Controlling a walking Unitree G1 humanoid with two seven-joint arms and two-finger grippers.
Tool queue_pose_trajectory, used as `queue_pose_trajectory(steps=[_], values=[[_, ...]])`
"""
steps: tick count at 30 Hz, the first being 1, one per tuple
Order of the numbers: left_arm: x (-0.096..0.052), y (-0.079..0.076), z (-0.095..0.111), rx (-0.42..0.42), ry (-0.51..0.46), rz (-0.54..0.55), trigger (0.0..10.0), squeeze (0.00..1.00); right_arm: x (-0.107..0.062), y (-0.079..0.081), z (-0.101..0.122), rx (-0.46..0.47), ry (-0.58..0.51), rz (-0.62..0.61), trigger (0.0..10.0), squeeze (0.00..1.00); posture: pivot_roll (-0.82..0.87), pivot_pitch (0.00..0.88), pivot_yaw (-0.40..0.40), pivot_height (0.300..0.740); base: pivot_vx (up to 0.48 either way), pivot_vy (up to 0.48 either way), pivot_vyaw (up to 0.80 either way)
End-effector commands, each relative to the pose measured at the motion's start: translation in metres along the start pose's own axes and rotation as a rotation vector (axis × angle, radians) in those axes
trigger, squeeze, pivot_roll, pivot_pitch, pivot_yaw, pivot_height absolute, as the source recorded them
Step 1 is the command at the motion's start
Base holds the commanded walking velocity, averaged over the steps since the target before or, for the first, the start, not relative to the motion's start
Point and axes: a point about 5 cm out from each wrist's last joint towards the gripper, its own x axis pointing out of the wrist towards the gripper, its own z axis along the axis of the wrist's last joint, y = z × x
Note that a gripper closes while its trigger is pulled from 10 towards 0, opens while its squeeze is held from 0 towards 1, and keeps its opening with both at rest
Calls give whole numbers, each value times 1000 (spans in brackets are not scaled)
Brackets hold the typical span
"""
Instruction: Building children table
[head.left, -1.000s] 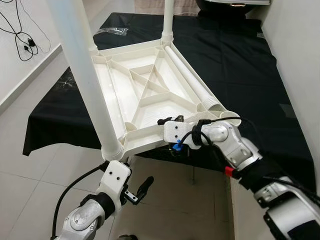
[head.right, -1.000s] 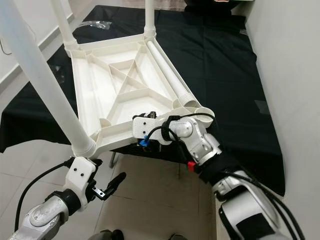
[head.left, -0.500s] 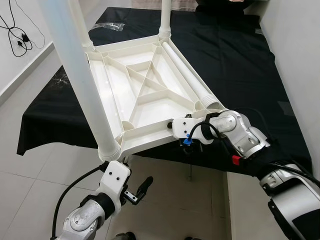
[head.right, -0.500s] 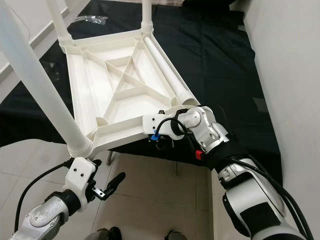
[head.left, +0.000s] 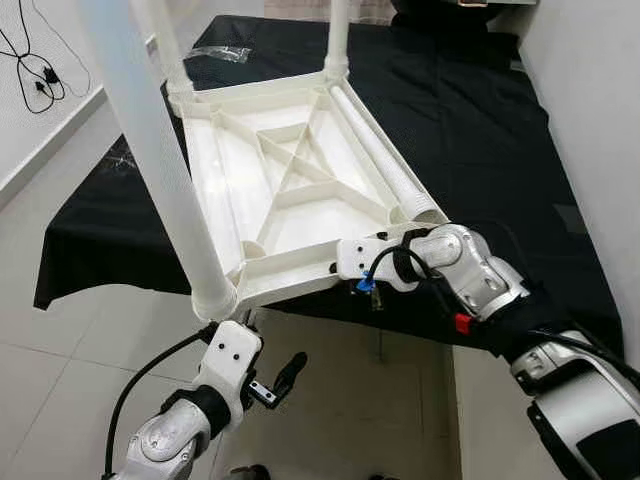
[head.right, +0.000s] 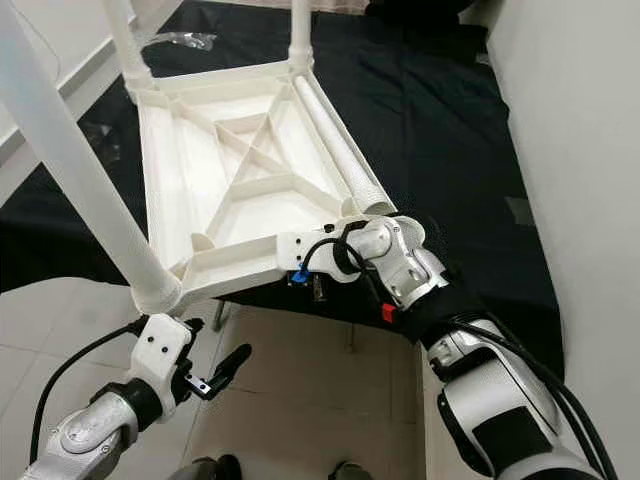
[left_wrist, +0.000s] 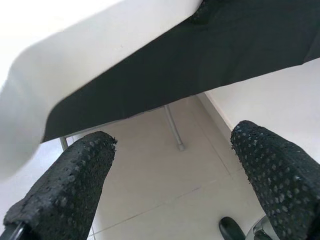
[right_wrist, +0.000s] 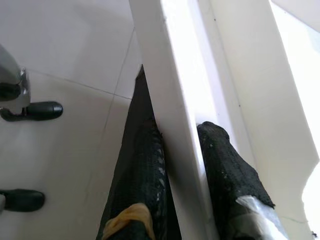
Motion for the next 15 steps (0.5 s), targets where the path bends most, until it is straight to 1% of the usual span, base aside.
queue_pose_trajectory(steps=[1,2,3,4,7,8,10,11,12,15], values=[[-1,-4,-5,-6,24,-11,10000,0,5,8,-10,120,14,-69,0,0,3,213,-36,740,0,0,0],[-1,-4,-5,-6,24,-11,10000,0,5,8,-10,120,14,-69,0,0,3,213,-36,740,0,0,0],[0,-4,-5,-7,24,-11,10000,0,11,21,-9,217,12,-101,0,0,2,211,-40,740,0,0,0],[0,-4,-5,-7,24,-11,10000,0,11,21,-9,217,12,-101,0,0,2,211,-40,740,0,0,0],[0,-4,-6,-7,24,-11,10000,0,17,41,-6,319,20,-118,0,0,2,209,-40,740,0,0,0],[0,-4,-6,-7,24,-11,10000,0,17,41,-6,319,20,-118,0,0,2,209,-40,740,0,0,0],[1,-4,-6,-5,25,-13,10000,0,21,51,1,381,14,-137,0,0,2,206,-39,740,0,0,0],[1,-4,-6,-5,25,-13,10000,0,21,51,1,381,14,-137,0,0,2,206,-39,740,0,0,0],[1,-5,-6,-4,26,-18,10000,0,26,58,12,452,-6,-152,0,0,-4,201,-38,740,0,0,0],[2,-5,-7,-5,27,-26,10000,0,32,60,26,527,-37,-174,0,0,-9,196,-38,740,0,0,0]])
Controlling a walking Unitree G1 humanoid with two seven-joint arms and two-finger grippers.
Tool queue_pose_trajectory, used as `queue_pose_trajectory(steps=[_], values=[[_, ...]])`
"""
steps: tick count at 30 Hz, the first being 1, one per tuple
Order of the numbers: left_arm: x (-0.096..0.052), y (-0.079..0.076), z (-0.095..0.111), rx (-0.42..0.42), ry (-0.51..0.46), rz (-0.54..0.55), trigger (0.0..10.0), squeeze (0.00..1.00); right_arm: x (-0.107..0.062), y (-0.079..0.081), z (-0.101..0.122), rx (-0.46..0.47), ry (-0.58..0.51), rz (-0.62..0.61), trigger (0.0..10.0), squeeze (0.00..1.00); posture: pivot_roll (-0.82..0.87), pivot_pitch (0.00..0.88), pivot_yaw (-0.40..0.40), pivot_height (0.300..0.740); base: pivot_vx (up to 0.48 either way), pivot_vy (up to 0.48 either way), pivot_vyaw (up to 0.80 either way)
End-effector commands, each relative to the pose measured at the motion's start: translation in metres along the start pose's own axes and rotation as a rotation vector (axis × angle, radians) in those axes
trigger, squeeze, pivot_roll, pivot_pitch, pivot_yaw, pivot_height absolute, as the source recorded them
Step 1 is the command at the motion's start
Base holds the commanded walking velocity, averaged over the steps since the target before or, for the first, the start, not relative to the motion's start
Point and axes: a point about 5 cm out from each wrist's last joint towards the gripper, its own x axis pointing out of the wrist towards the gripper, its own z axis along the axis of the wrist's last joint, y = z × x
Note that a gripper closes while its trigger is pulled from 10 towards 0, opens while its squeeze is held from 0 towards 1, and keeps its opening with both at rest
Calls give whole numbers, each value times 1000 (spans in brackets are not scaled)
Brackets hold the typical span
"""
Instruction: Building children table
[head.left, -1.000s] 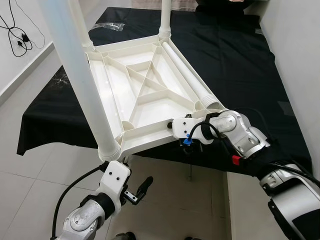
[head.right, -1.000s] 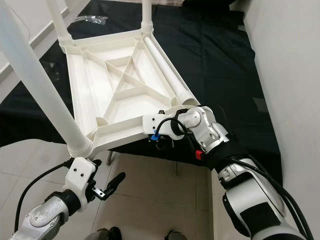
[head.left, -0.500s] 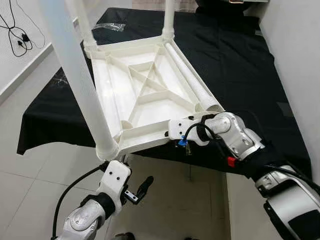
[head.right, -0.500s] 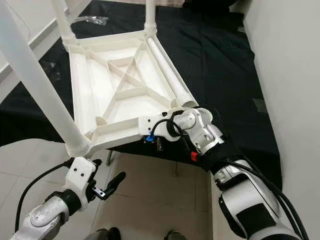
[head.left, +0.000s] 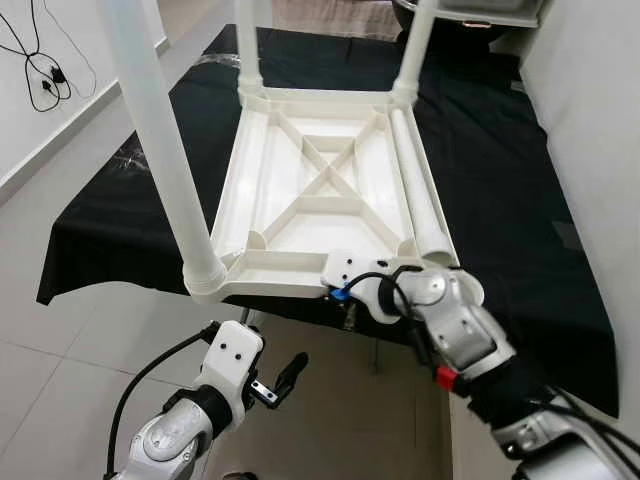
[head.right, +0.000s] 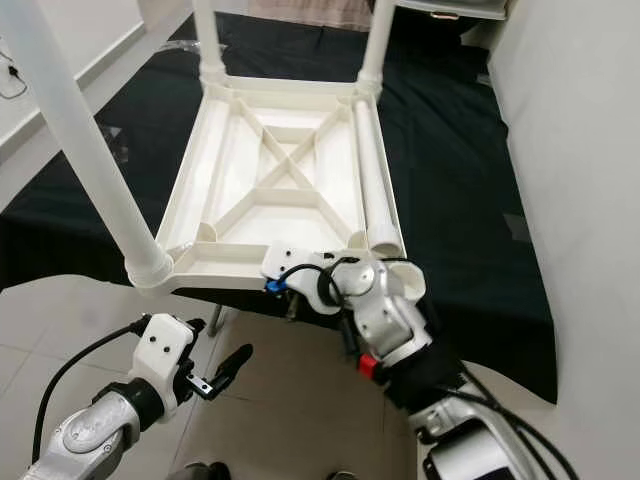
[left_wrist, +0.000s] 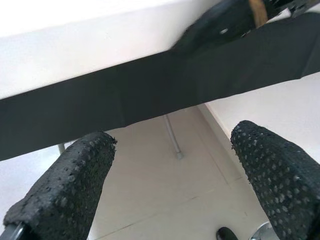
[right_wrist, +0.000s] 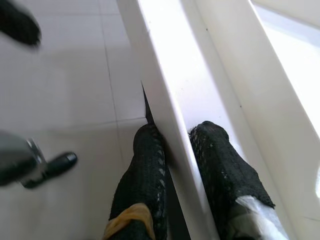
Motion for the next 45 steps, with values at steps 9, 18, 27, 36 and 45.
queue_pose_trajectory(steps=[9,18,27,36,45], values=[[2,-5,-4,0,20,-27,10000,0,28,30,44,445,-128,-18,0,0,-4,198,-43,740,0,0,0],[2,-5,-4,7,21,-21,10000,0,48,47,83,548,-222,22,0,0,0,202,-45,740,0,0,0],[1,-5,-4,18,23,-22,10000,0,29,40,111,649,-549,96,10000,1000,-2,212,-34,740,0,0,0],[4,7,3,58,-4,51,10000,0,-12,29,99,546,-705,280,10000,1000,-10,210,-27,740,0,0,0],[16,4,27,53,-97,16,10000,0,-40,-40,66,674,-725,-178,10000,0,-25,210,-31,740,0,0,0]])
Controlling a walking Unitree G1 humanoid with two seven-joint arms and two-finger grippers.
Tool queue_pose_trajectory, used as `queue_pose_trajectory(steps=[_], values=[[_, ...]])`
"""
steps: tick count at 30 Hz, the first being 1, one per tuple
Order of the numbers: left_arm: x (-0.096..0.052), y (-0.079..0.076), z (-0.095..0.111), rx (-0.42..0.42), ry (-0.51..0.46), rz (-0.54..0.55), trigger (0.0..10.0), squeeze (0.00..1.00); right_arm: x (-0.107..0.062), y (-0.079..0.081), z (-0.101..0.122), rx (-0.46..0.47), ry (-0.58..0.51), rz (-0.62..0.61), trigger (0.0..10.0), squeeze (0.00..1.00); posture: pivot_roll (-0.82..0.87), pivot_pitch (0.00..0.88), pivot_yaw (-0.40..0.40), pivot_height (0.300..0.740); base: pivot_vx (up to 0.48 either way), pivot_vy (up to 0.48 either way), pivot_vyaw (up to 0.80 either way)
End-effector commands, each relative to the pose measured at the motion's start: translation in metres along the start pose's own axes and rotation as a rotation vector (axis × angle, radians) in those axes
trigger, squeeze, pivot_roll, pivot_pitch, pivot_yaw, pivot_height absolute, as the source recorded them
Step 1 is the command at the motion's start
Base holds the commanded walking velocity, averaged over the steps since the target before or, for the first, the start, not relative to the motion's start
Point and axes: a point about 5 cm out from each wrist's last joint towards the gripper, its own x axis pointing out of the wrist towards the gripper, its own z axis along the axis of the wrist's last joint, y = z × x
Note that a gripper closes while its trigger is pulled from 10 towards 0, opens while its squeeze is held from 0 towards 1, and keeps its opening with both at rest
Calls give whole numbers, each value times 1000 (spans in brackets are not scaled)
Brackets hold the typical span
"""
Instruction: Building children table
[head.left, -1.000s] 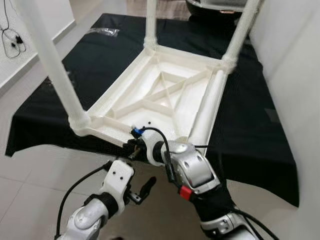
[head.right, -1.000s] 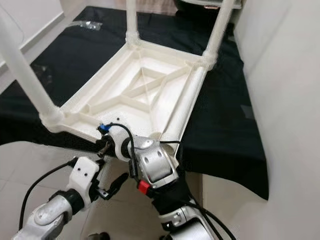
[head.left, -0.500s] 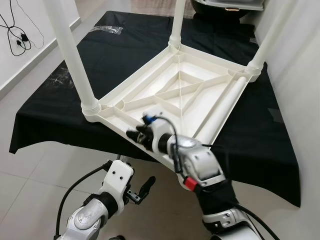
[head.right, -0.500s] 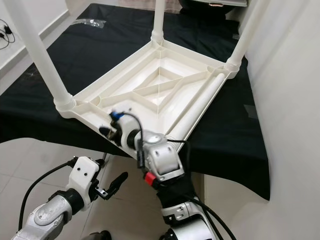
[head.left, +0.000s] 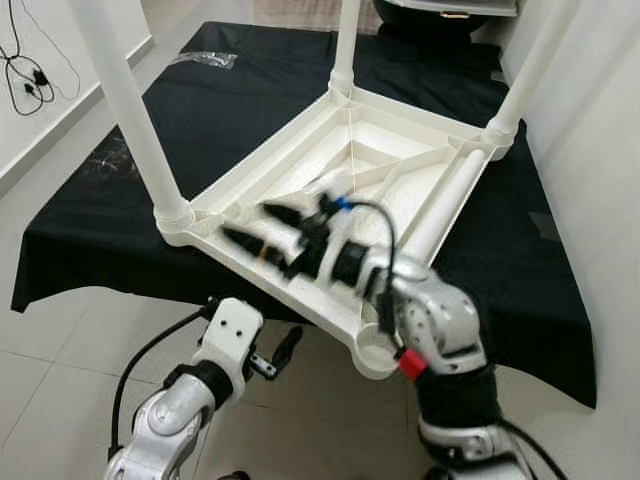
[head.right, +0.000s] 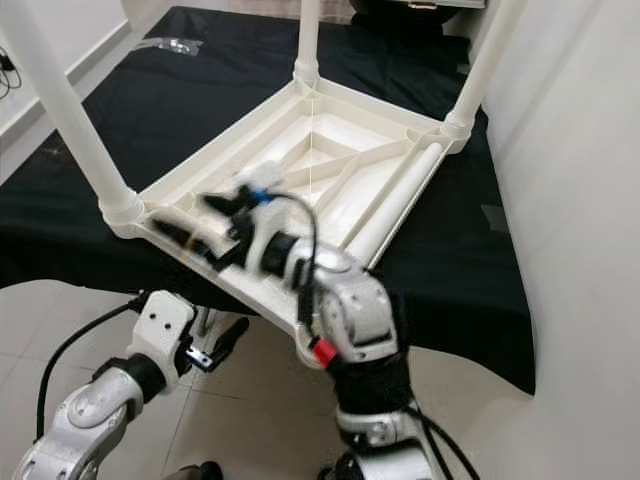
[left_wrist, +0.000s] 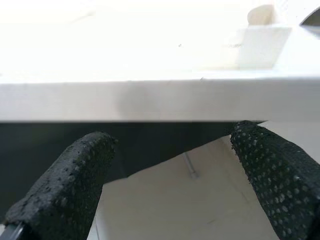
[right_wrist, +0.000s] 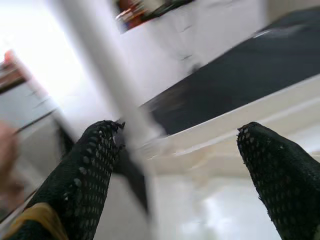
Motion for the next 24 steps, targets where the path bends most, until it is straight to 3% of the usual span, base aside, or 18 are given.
queue_pose_trajectory(steps=[1,6,8,10,11,14,18,24], values=[[1,-8,5,-29,-19,-50,10000,0,-9,-12,6,17,-54,-79,10000,0,-25,210,-31,740,0,0,0],[6,-16,20,-35,-81,-119,10000,0,-32,-12,7,-40,-103,-43,10000,0,-37,208,-27,740,0,0,0],[9,-18,29,-36,-114,-149,10000,0,-41,-17,7,-38,-141,-99,10000,0,-40,206,-23,740,0,0,0],[14,-16,38,-39,-147,-142,10000,0,-47,-31,4,-250,-105,-270,10000,0,-44,201,-21,740,0,0,0],[14,-16,38,-39,-147,-142,10000,0,-47,-31,4,-250,-105,-270,10000,0,-44,201,-21,740,0,0,0],[18,-12,47,-46,-176,-121,10000,0,-57,-46,1,-405,-54,-408,10000,0,-44,199,-27,740,0,0,0],[22,-9,54,-47,-195,-110,10000,0,-69,-50,-5,-404,-4,-383,10000,0,-48,193,-30,740,0,0,0],[28,-18,49,-34,-169,-136,10000,0,-81,-49,-10,-430,35,-409,10000,0,-63,179,-26,740,0,480,0]])
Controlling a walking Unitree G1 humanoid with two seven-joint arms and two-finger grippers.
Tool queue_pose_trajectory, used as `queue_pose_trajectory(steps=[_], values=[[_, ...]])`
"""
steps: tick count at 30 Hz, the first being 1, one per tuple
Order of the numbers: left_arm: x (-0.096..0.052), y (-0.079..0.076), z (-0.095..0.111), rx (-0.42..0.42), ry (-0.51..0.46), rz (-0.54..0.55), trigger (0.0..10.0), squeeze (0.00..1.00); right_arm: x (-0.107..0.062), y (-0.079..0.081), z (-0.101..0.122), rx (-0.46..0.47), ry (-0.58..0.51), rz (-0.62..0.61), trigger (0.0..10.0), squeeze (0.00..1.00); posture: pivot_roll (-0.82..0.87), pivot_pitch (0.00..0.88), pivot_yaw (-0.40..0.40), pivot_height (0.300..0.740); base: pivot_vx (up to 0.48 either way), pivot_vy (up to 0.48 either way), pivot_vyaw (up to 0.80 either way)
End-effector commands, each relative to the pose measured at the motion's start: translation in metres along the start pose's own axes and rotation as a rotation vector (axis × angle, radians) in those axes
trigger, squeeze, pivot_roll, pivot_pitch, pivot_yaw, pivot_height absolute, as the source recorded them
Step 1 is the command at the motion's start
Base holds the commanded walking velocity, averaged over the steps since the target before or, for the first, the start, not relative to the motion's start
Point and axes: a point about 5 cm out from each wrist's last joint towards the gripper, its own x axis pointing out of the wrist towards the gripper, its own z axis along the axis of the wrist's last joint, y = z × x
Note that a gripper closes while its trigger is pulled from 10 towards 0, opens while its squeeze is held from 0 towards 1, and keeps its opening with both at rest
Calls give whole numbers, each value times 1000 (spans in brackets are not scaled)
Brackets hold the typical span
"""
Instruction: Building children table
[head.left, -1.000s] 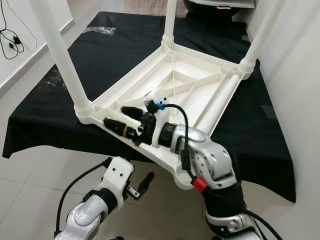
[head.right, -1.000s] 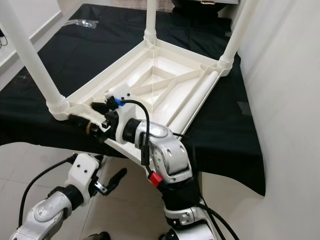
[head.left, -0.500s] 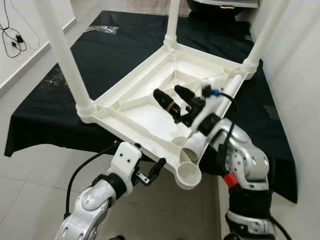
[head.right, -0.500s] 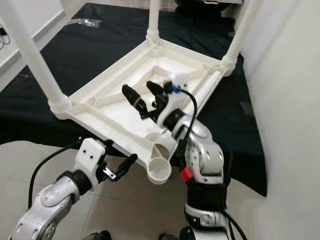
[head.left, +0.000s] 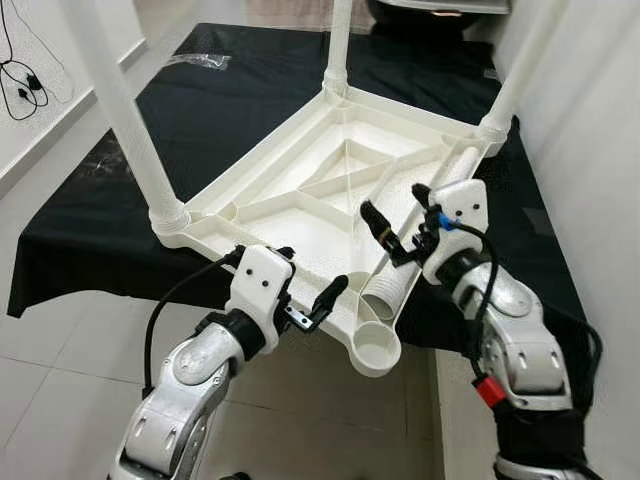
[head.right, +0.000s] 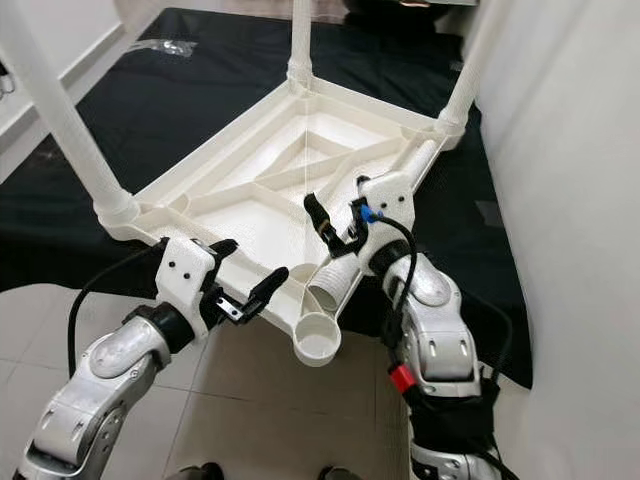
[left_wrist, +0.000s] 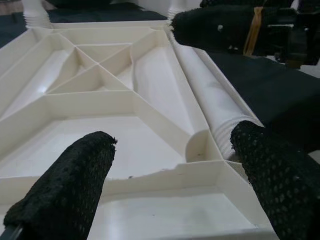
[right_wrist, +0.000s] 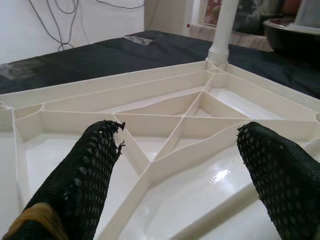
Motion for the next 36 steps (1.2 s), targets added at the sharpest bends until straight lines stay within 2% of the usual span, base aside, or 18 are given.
queue_pose_trajectory(steps=[1,9,13,18,20,22,23,24,25,29,32,34,36], values=[[0,-5,-7,-5,34,-15,10000,0,-4,5,-3,1,17,-2,10000,0,-63,175,-24,740,0,480,0],[2,-6,-8,-6,35,-23,10000,0,0,12,-6,19,27,-3,10000,0,-64,172,-18,740,0,480,-700],[1,-6,-10,0,37,-26,10000,0,2,10,-4,21,17,-8,10000,0,-62,174,-18,740,0,0,-800],[-3,-8,-22,8,82,-27,10000,0,5,5,0,5,6,-13,10000,0,-59,174,-19,740,0,0,-800],[-9,-8,-32,15,119,-26,10000,0,7,6,3,-34,2,29,10000,0,-57,176,-17,740,0,0,-800],[-9,-8,-32,15,119,-26,10000,0,7,6,3,-34,2,29,10000,0,-57,176,-17,740,0,0,-800],[-17,-7,-41,13,157,-28,10000,0,8,11,5,-106,3,153,10000,0,-54,178,-13,740,0,0,-800],[-17,-7,-41,13,157,-28,10000,0,8,11,5,-106,3,153,10000,0,-54,178,-13,740,0,0,-800],[-23,-7,-46,9,176,-35,10000,0,7,14,6,-161,6,238,10000,0,-53,181,-11,740,0,0,-800],[-28,-8,-50,4,193,-43,10000,0,5,17,6,-217,11,321,10000,0,-53,181,-11,740,0,0,-800],[-28,-8,-50,4,193,-43,10000,0,5,17,6,-217,11,321,10000,0,-53,181,-11,740,0,0,-800],[-44,-13,-55,5,222,-27,10000,0,1,17,1,-501,95,508,10000,0,-46,195,-8,740,0,0,0],[-44,-13,-55,5,222,-27,10000,0,1,17,1,-501,95,508,10000,0,-46,195,-8,740,0,0,0]])
